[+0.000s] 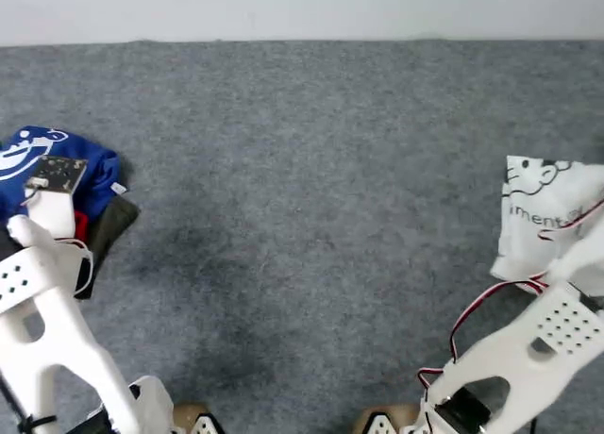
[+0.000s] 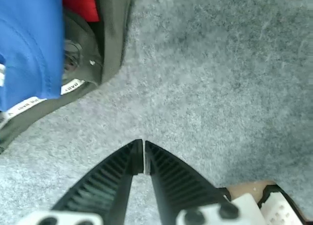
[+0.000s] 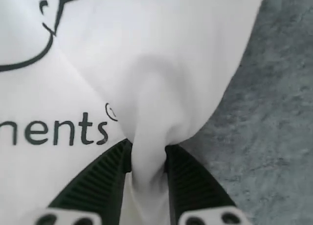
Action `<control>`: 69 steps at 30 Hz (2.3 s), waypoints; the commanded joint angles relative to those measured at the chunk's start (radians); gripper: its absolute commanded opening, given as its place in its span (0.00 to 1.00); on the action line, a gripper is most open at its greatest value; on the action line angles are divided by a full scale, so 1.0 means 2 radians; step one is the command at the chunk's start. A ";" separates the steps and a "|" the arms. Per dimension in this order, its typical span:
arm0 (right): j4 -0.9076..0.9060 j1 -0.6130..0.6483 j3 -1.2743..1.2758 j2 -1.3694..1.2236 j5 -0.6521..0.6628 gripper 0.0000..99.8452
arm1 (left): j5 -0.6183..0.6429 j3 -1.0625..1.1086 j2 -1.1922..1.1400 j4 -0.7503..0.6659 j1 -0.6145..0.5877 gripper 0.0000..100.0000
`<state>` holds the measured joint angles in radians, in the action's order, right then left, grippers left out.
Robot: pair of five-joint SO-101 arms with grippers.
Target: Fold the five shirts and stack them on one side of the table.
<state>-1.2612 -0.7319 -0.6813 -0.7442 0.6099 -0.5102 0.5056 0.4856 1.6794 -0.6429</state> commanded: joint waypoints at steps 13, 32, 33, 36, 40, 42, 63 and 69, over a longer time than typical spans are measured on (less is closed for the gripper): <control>-0.267 0.060 -0.205 0.004 -0.009 0.02 | 0.005 -0.002 0.005 -0.005 0.004 0.02; -0.267 0.092 -0.054 0.017 -0.127 0.01 | 0.004 -0.004 0.005 -0.004 0.004 0.02; -0.266 0.091 -0.054 0.021 -0.126 0.01 | 0.004 -0.004 0.005 -0.004 0.004 0.02; -0.265 0.081 -0.054 0.028 -0.124 0.01 | 0.004 -0.004 0.005 -0.005 0.004 0.02; -0.264 0.071 -0.051 0.016 -0.124 0.01 | 0.004 -0.004 0.005 -0.006 0.004 0.02; -0.264 0.070 -0.051 -0.004 -0.124 0.01 | 0.004 -0.004 0.005 -0.006 0.004 0.02; -0.263 0.087 0.100 0.133 -0.106 0.01 | 0.004 -0.004 0.005 -0.003 0.004 0.02; -0.214 0.031 0.100 0.164 -0.068 0.01 | 0.004 -0.004 0.005 -0.002 0.004 0.02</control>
<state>-1.7415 -0.6030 -0.4757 -0.4879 0.4365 -0.5102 0.5086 0.4856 1.6794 -0.6429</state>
